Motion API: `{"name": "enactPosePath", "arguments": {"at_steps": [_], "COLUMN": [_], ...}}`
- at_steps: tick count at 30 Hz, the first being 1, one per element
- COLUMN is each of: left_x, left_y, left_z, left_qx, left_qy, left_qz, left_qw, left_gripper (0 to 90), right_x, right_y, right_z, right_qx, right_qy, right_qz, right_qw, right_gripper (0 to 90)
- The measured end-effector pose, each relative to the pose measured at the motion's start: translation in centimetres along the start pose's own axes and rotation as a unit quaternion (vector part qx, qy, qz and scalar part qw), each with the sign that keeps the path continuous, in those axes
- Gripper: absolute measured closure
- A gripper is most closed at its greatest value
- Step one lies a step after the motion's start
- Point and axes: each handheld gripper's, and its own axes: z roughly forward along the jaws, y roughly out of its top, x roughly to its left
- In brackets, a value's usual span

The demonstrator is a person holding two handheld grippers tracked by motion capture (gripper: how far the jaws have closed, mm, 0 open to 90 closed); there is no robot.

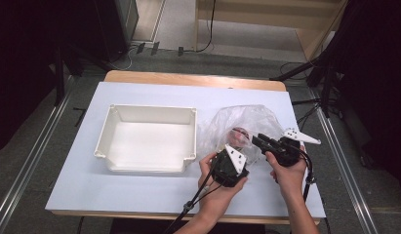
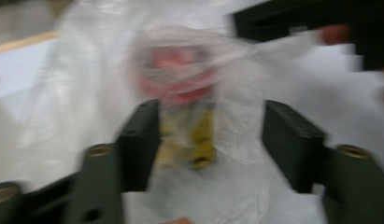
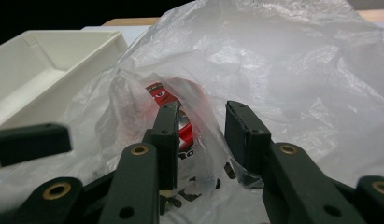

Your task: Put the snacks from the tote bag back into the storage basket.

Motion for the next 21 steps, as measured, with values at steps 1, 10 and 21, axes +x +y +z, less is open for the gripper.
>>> {"name": "enactPosePath", "arguments": {"at_steps": [1,10,21], "left_x": [0.6,2.4,2.4], "left_y": [0.1,-2.2,-0.7], "left_z": [0.3,4.4,0.1], "left_qx": [-0.004,0.044,-0.035], "left_qy": [0.002,0.055,0.002], "left_qz": [-0.006,-0.004,-0.056], "left_qw": [1.0,0.9975,0.9978], "left_gripper": [63.8,90.0,55.8], "right_x": [0.1,-0.5,-2.3], "right_y": [0.0,1.6,0.0], "right_z": [-0.3,-3.9,-1.8], "right_qx": [0.0,-0.061,-0.031], "right_qy": [-0.003,0.024,-0.014], "right_qz": [-0.006,0.023,0.041], "right_qw": [1.0,0.9976,0.9986], "right_gripper": [67.5,68.5,67.2]}}
